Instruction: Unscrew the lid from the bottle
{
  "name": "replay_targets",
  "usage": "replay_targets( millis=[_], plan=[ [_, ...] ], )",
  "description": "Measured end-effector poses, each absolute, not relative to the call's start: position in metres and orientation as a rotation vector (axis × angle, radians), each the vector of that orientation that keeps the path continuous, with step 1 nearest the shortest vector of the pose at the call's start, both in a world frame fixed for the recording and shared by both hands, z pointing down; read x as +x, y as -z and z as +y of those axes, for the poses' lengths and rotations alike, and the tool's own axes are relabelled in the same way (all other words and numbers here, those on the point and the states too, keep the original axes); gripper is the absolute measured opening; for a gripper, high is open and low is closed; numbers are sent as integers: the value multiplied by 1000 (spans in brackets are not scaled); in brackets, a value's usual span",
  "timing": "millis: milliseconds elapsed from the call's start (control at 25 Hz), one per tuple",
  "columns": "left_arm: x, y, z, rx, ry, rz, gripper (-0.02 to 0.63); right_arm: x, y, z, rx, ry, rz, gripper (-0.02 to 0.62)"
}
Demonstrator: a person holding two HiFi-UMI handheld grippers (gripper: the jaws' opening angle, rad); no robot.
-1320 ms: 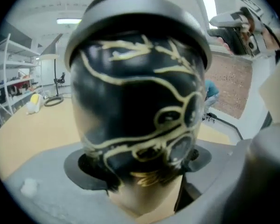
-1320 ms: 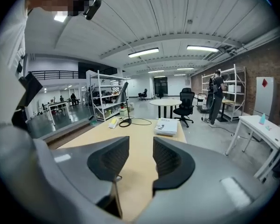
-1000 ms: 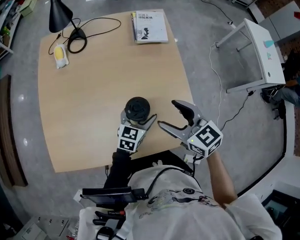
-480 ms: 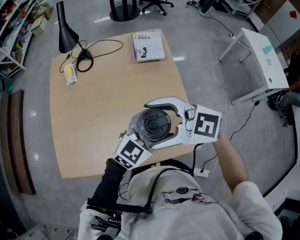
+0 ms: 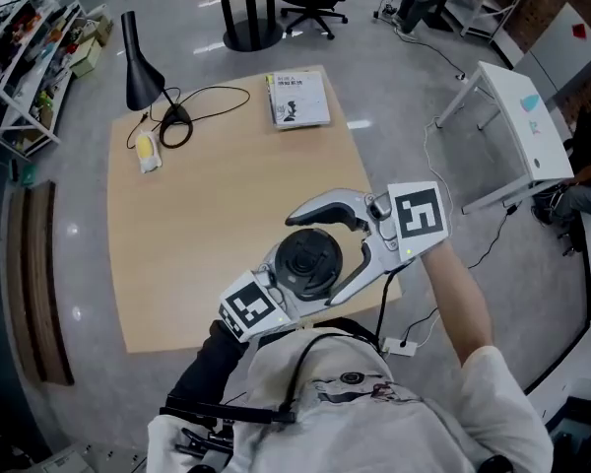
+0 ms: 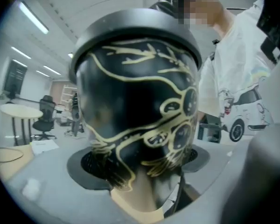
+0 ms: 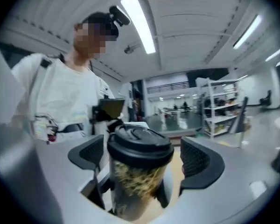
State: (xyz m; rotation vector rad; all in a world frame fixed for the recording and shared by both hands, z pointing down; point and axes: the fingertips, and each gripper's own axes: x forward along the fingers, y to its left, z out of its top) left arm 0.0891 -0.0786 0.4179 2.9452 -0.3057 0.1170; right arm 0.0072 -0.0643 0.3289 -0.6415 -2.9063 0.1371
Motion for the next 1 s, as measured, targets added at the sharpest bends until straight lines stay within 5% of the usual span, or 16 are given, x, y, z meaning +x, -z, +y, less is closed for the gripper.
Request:
replay_targets(
  millis=[280, 480, 760, 1000],
  plan=[
    [24, -450, -144, 2836, -399, -1011, 414, -12, -356, -105, 266, -72, -2897, 529],
    [65, -442, -102, 3001, -410, -678, 414, -14, -352, -72, -211, 93, -2896, 466],
    [133, -413, -33, 3019, -263, -110, 414, 54, -330, -15, -1190, -32, -2741, 467],
    [110, -442, -96, 2874, -353, -767, 414, 62, -342, -66, -404, -100, -2894, 543]
  ],
)
